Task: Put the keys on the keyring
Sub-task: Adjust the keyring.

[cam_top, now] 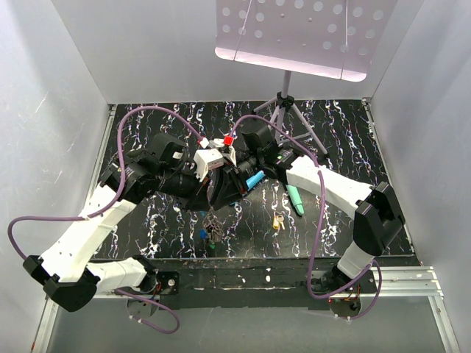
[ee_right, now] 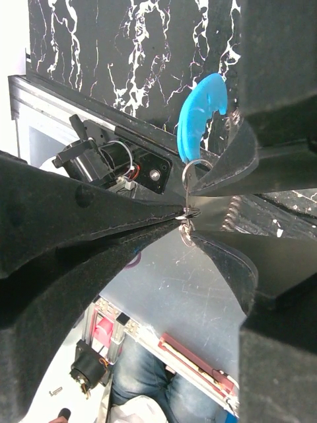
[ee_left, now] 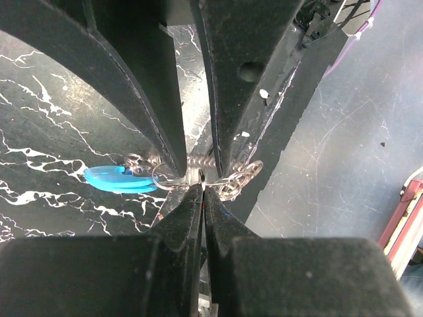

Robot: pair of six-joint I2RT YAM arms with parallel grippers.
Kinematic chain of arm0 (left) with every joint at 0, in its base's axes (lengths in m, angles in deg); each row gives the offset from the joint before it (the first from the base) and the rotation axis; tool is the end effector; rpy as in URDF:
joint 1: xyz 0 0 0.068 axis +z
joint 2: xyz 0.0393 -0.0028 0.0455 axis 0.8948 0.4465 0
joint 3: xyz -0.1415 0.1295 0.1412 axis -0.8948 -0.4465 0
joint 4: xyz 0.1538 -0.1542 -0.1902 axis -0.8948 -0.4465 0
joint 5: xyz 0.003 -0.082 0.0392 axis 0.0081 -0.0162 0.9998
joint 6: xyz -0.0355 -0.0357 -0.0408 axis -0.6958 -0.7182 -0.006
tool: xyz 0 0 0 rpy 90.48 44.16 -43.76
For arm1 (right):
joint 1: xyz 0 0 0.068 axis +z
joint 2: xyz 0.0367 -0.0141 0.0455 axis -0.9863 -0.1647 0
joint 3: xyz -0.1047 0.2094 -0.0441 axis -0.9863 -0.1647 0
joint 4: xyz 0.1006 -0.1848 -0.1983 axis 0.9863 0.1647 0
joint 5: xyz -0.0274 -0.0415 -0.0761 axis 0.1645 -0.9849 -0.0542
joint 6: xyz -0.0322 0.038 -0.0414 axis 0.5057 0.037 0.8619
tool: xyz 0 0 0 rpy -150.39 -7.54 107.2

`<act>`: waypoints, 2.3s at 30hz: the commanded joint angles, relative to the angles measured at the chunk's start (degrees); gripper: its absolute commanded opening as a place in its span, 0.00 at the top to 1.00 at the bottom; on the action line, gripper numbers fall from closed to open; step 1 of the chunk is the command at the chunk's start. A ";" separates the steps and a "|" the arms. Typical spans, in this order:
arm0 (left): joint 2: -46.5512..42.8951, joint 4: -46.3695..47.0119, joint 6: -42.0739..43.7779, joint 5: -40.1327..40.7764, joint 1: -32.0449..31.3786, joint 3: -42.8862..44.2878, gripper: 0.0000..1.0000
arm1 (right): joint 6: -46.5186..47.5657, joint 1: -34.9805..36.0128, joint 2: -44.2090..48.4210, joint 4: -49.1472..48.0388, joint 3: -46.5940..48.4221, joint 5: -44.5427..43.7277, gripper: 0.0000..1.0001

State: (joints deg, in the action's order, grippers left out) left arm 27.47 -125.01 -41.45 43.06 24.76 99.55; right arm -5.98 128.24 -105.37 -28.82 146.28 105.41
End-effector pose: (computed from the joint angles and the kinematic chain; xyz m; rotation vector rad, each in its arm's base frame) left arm 0.1733 -0.1689 0.3634 1.1458 2.2879 -0.8371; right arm 0.2307 0.3264 0.2868 -1.6300 1.2690 1.7721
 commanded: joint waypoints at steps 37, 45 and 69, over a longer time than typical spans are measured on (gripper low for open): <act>-46.04 59.46 -21.55 12.71 2.16 -44.60 0.16 | 10.44 -5.27 -1.12 26.33 13.51 0.49 0.99; -46.04 76.35 -19.69 7.95 2.24 -52.87 0.37 | 12.23 -4.40 2.56 25.06 12.29 1.64 0.99; -52.20 103.52 -27.07 10.94 2.16 -70.19 0.62 | 3.26 -2.11 3.80 1.59 7.37 -2.49 0.99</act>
State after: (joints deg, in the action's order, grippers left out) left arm -26.38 -28.91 -65.95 52.92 26.66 31.01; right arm 0.01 125.40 -104.74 -17.76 154.67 103.16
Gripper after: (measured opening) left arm 0.404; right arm 0.023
